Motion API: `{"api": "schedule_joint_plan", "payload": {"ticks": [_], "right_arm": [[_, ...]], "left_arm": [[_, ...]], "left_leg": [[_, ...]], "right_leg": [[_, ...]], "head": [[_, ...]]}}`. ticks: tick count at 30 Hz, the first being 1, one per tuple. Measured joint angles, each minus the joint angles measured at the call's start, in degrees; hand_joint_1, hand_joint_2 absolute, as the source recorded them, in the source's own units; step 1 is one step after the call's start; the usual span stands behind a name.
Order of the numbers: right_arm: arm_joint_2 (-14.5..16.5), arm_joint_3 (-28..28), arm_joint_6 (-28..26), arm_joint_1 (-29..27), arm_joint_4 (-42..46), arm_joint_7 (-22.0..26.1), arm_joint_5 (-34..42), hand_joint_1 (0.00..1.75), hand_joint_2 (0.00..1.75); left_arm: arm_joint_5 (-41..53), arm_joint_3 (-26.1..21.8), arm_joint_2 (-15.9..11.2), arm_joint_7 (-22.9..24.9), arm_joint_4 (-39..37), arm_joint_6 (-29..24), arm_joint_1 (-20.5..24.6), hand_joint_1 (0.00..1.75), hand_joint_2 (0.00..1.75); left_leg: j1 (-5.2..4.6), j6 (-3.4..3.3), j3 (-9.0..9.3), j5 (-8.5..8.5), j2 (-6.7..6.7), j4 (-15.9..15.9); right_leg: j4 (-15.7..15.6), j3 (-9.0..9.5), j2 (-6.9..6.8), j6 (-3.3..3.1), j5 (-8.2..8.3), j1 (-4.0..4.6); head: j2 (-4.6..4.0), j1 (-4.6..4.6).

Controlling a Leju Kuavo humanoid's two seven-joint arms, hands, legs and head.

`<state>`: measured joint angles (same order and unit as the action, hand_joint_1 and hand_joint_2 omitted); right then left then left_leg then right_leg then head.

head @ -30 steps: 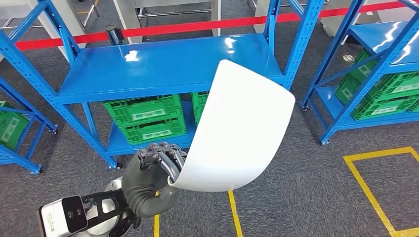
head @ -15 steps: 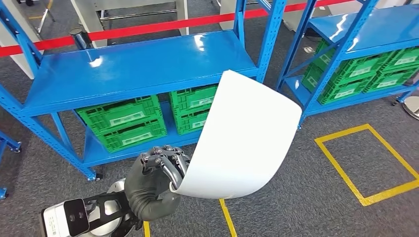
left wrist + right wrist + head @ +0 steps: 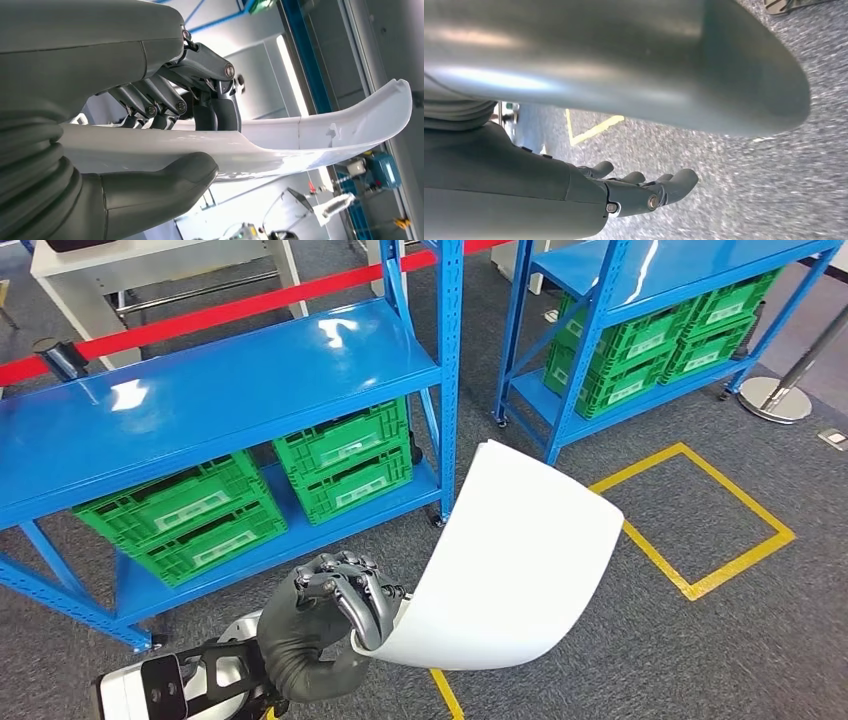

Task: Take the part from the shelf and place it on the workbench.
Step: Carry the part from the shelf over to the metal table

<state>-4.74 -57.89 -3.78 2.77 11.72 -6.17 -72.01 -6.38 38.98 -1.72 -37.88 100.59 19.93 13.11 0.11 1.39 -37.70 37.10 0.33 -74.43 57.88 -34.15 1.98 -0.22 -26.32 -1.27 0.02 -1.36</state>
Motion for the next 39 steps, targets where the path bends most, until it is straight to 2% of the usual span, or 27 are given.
{"api": "schedule_joint_plan", "payload": {"ticks": [1,2,4,5,6,8,10,12,14,15,16,17,19,20,21,23,24,26,28,29,30,31,32,33,35,37,39], "right_arm": [[0.0,-0.1,0.0,-0.1,0.0,0.0,0.0,0.0,0.0],[0.0,-0.2,0.0,-0.1,0.0,0.0,-0.1,0.0,0.0],[0.0,-0.3,0.0,-0.1,0.0,0.0,-0.2,0.0,0.0],[0.0,-0.4,0.0,0.0,0.0,-0.1,-0.3,0.0,0.0],[0.0,-0.4,0.0,0.0,0.0,-0.1,-0.3,0.0,0.0],[0.1,-0.4,0.0,-0.2,0.0,-0.3,-0.4,0.0,0.0],[0.1,-0.4,0.0,-0.4,0.0,-0.5,-0.4,0.0,0.0],[0.1,-0.4,0.0,-0.1,0.0,-0.7,-0.4,0.0,0.0],[0.1,-0.4,0.0,0.2,0.0,-0.7,-0.4,0.0,0.0],[0.2,-0.4,0.0,0.2,0.0,-0.7,-0.4,0.0,0.0],[0.2,-0.4,0.0,0.1,0.0,-0.6,-0.4,0.0,0.0],[0.2,-0.4,0.0,0.1,0.0,-0.4,-0.4,0.0,0.0],[0.2,-0.4,-0.1,0.2,0.0,-0.1,-0.5,0.0,0.0],[0.2,-0.4,-0.1,0.3,0.0,0.0,-0.6,0.0,0.0],[0.2,-0.4,-0.1,0.4,0.0,0.0,-0.6,0.0,0.0],[0.2,-0.4,0.0,0.4,0.0,0.0,-0.7,0.0,0.0],[0.2,-0.4,0.0,0.3,0.0,0.0,-0.7,0.0,0.0],[0.2,-0.4,0.1,0.3,0.0,-0.1,-0.7,0.0,0.0],[0.2,-0.4,0.2,0.6,0.0,0.0,-0.7,0.0,0.0],[0.2,-0.4,0.3,0.6,0.0,0.0,-0.6,0.0,0.0],[0.2,-0.4,0.4,0.6,0.0,0.0,-0.6,0.0,0.0],[0.2,-0.4,0.5,0.6,0.0,0.0,-0.5,0.0,0.0],[0.2,-0.4,0.6,0.5,0.0,0.0,-0.5,0.0,0.0],[0.2,-0.4,0.6,0.5,0.0,-0.1,-0.4,0.0,0.0],[0.2,-0.5,0.6,0.6,0.0,-0.1,-0.4,0.0,0.0],[0.2,-0.5,0.4,0.5,0.0,-0.1,-0.3,0.0,0.0],[0.2,-0.6,0.2,0.2,0.0,-0.3,-0.1,0.0,0.0]], "left_arm": [[0.0,0.0,0.0,0.0,-0.1,0.0,0.0,1.75,1.75],[0.0,0.0,-0.1,0.1,-0.1,0.0,0.1,1.75,1.75],[0.0,0.0,-0.1,0.2,-0.1,0.0,0.2,1.75,1.75],[0.0,0.0,-0.1,0.3,-0.1,0.0,0.2,1.75,1.75],[0.0,0.0,0.0,0.5,0.0,0.0,0.2,1.75,1.75],[0.0,0.0,0.2,0.8,0.1,-0.1,0.4,1.75,1.75],[0.0,0.0,0.5,0.9,0.3,-0.1,0.6,1.75,1.75],[0.0,0.0,0.6,1.0,0.3,-0.1,0.7,1.75,1.75],[0.0,0.0,0.6,1.1,0.3,-0.1,0.8,1.75,1.75],[0.0,0.0,0.6,1.2,0.2,-0.1,0.8,1.75,1.75],[0.0,0.0,0.7,1.3,0.2,-0.1,0.8,1.75,1.75],[0.0,0.0,0.7,1.3,0.2,-0.1,0.9,1.75,1.75],[0.1,0.0,0.7,1.6,0.2,-0.3,1.1,1.75,1.75],[0.1,0.0,0.8,1.7,0.2,-0.4,1.2,1.75,1.75],[0.2,0.0,0.9,1.8,0.3,-0.6,1.3,1.75,1.75],[0.3,0.0,1.0,2.0,0.3,-0.8,1.6,1.75,1.75],[0.3,0.0,1.1,2.1,0.3,-0.9,1.7,1.75,1.75],[0.3,0.0,1.2,2.2,0.5,-1.0,1.9,1.75,1.75],[0.3,0.1,1.1,2.3,0.5,-1.2,1.9,1.75,1.75],[0.3,0.1,1.1,2.4,0.4,-1.2,1.8,1.75,1.75],[0.4,0.1,1.0,2.6,0.4,-1.2,1.8,1.75,1.75],[0.5,0.1,1.0,2.7,0.4,-1.2,1.8,1.75,1.75],[0.6,0.1,1.0,2.8,0.3,-1.2,1.8,1.75,1.75],[0.7,0.1,1.0,2.9,0.3,-1.2,1.8,1.75,1.75],[0.8,0.2,1.0,2.9,0.3,-1.2,1.9,1.75,1.75],[0.9,0.2,1.0,2.9,0.3,-1.2,1.9,1.75,1.75],[1.0,0.3,1.1,3.0,0.3,-1.2,2.0,1.75,1.75]], "left_leg": [[0.02,-0.12,0.68,-1.41,-0.12,1.5],[0.04,-0.31,2.35,-3.57,-0.59,5.0],[0.1,-0.82,5.96,-6.8,-2.82,12.9],[0.1,-1.02,6.97,-7.45,-3.69,15.3],[0.02,-1.23,7.29,-7.48,-4.07,16.3],[-0.1,-1.85,7.32,-7.75,-3.06,16.5],[0.02,-2.66,7.46,-8.22,-1.81,17.0],[0.06,-3.11,7.39,-8.41,-0.35,17.2],[-0.04,-3.23,7.15,-8.36,1.25,17.0],[-0.08,-3.23,7.08,-8.32,2.02,17.0],[-0.09,-3.19,7.04,-8.26,2.75,16.9],[-0.1,-3.11,7.04,-8.15,3.42,16.8],[-0.31,-2.69,7.12,-7.77,4.69,16.4],[-0.46,-2.4,7.18,-7.58,5.18,16.3],[-0.61,-2.08,7.29,-7.42,5.65,16.2],[-0.71,-1.53,7.57,-7.27,6.58,16.4],[-0.61,-1.2,7.65,-7.01,6.44,16.2],[-0.34,-0.55,6.58,-4.96,3.95,13.4],[-0.09,-0.14,3.33,-1.18,0.88,6.1],[-0.05,-0.05,1.63,0.2,0.29,2.5],[-0.03,0.0,0.5,0.66,0.04,0.3],[0.01,-0.01,0.32,0.02,-0.05,0.2],[0.08,-0.07,1.13,-1.61,-0.17,2.1],[0.19,-0.15,2.72,-3.79,-0.59,5.7],[0.47,-0.44,5.8,-6.69,-2.95,12.7],[0.39,-0.95,6.82,-7.14,-4.4,15.5],[0.2,-1.82,6.88,-7.46,-3.37,15.7]], "right_leg": [[0.0,-0.02,0.78,0.07,0.07,0.01],[0.0,-0.01,1.58,0.2,0.16,0.0],[0.1,-0.14,3.04,0.62,0.37,0.03],[0.2,-0.32,3.64,0.94,0.51,0.04],[0.1,-0.54,4.17,1.33,0.67,-0.02],[0.0,-0.89,4.91,2.16,1.01,-0.24],[1.4,-1.73,2.96,2.68,0.08,-0.21],[7.2,-4.53,-0.2,3.01,-3.33,0.0],[14.4,-7.86,-1.34,3.34,-6.55,0.01],[16.0,-8.42,-1.54,3.43,-6.83,-0.02],[15.2,-7.76,-1.76,3.46,-6.04,-0.04],[12.1,-5.91,-2.22,3.42,-4.47,-0.04],[4.1,-1.41,-4.67,2.97,-1.67,0.12],[1.6,-0.06,-5.57,2.61,-0.98,0.25],[0.5,0.45,-6.07,2.24,-0.81,0.38],[0.5,0.24,-4.97,1.6,-0.68,0.45],[0.4,0.21,-4.42,1.3,-0.54,0.34],[0.1,0.23,-3.26,0.64,-0.2,0.0],[0.0,0.11,-1.9,0.27,-0.03,-0.08],[0.0,0.04,-1.14,0.21,0.0,-0.06],[0.0,-0.01,-0.35,0.21,0.03,-0.06],[0.1,-0.03,0.41,0.25,0.06,-0.06],[0.1,-0.04,1.18,0.33,0.09,-0.08],[0.2,-0.04,1.95,0.44,0.12,-0.11],[0.5,-0.28,3.37,0.99,0.22,-0.08],[0.5,-0.77,4.47,1.88,0.48,-0.19],[0.3,-1.12,5.21,2.74,0.82,-0.52]], "head": [[0.0,-0.01],[0.0,-0.01],[0.0,0.0],[0.0,0.02],[0.0,0.02],[0.0,0.02],[0.0,0.2],[0.0,0.48],[0.0,0.58],[0.0,0.59],[0.0,0.59],[0.0,0.59],[0.0,0.58],[0.0,0.55],[0.0,0.52],[0.0,0.46],[0.0,0.47],[0.0,0.33],[0.0,0.14],[0.0,0.12],[0.0,0.08],[0.0,0.07],[0.0,0.06],[0.0,0.04],[-0.01,0.04],[-0.01,0.05],[0.0,0.06]]}}
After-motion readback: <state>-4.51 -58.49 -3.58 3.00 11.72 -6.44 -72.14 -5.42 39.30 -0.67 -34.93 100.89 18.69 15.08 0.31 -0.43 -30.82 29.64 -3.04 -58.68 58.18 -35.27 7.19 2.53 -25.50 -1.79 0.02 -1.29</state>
